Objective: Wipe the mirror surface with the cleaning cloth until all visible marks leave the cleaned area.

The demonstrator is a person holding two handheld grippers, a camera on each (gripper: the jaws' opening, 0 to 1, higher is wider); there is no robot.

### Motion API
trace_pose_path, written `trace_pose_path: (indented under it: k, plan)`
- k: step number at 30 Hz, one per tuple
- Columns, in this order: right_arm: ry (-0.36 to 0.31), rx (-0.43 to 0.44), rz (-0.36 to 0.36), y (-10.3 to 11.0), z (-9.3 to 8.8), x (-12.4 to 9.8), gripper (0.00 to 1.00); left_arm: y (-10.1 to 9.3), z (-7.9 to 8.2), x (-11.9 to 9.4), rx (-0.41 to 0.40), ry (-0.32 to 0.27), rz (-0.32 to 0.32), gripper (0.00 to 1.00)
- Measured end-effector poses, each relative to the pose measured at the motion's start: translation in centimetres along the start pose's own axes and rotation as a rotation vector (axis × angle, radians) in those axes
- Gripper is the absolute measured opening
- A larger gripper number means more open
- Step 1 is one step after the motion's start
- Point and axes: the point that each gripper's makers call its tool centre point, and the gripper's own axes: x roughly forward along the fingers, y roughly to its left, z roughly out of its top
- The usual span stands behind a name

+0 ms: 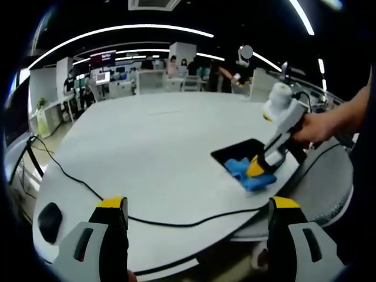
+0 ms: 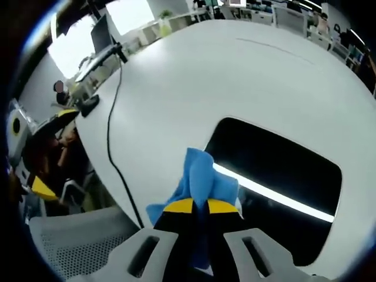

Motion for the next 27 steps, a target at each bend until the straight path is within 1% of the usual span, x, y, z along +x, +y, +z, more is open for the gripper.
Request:
trace_pose_path:
  k: [3, 12, 19, 23, 27]
  plan:
    - [-0.006, -0.003, 0.008, 0.0, 0.0, 0.0, 0.01, -0.1, 0.2, 0.0, 0.009, 0.002, -0.006, 1.0]
    - [-0.022, -0.022, -0.002, 0.0, 0.0, 0.0, 0.01, 0.6, 1.1, 0.0, 0.015, -0.004, -0.005, 1.0]
    - [-0.027, 0.005, -0.003, -0.1, 0.0, 0.0, 0.01, 0.9, 1.7, 0.0, -0.002, -0.017, -0.005, 1.0]
    - [-0.007, 0.035, 0.005, -0.2, 0.2, 0.1, 0.01, 1.2, 1.7, 0.2, -0.011, -0.013, -0.001, 1.0]
    - [-0.002, 0.039, 0.007, -0.2, 0.1, 0.0, 0.01, 1.5, 1.8, 0.6, -0.013, -0.008, -0.001, 1.0]
